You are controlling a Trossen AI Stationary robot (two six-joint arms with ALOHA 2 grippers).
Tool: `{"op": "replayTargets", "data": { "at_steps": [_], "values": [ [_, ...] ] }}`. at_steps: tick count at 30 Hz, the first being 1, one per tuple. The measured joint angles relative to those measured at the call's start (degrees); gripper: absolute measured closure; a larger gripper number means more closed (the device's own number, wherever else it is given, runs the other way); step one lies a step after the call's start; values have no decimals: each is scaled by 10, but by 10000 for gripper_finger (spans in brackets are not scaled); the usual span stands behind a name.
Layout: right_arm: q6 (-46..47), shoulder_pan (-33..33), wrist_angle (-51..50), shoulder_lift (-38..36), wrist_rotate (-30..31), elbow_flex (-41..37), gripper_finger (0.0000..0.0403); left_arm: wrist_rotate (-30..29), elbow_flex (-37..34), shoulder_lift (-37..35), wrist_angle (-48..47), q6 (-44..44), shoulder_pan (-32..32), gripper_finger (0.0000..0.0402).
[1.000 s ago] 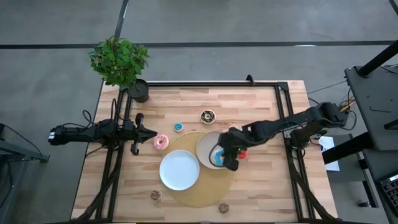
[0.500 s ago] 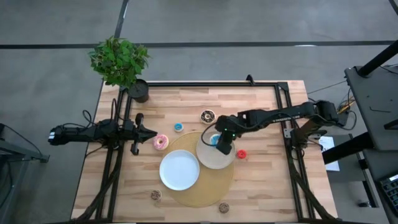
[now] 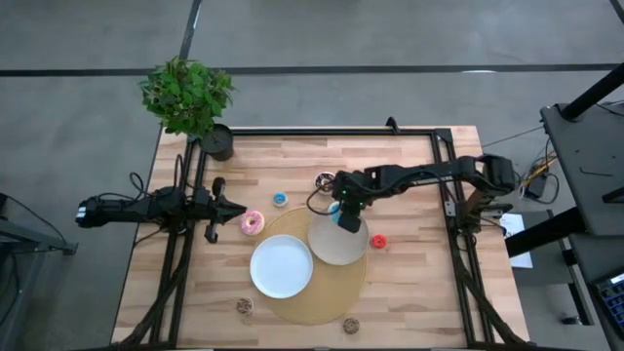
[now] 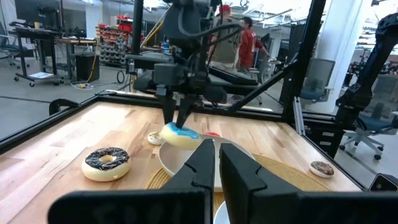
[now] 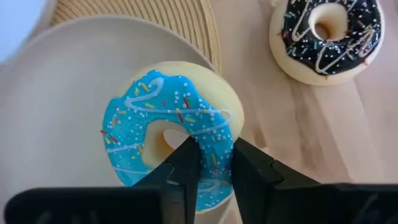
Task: Pick & Place donuts
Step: Put the large blue donut on the gray plate
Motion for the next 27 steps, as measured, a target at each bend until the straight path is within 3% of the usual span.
{"op": "replayTargets", "data": {
  "at_steps": [27],
  "values": [
    [-47, -1, 7, 8, -2, -31, 322, 0, 0, 0, 0, 0, 0, 402]
  ]
}}
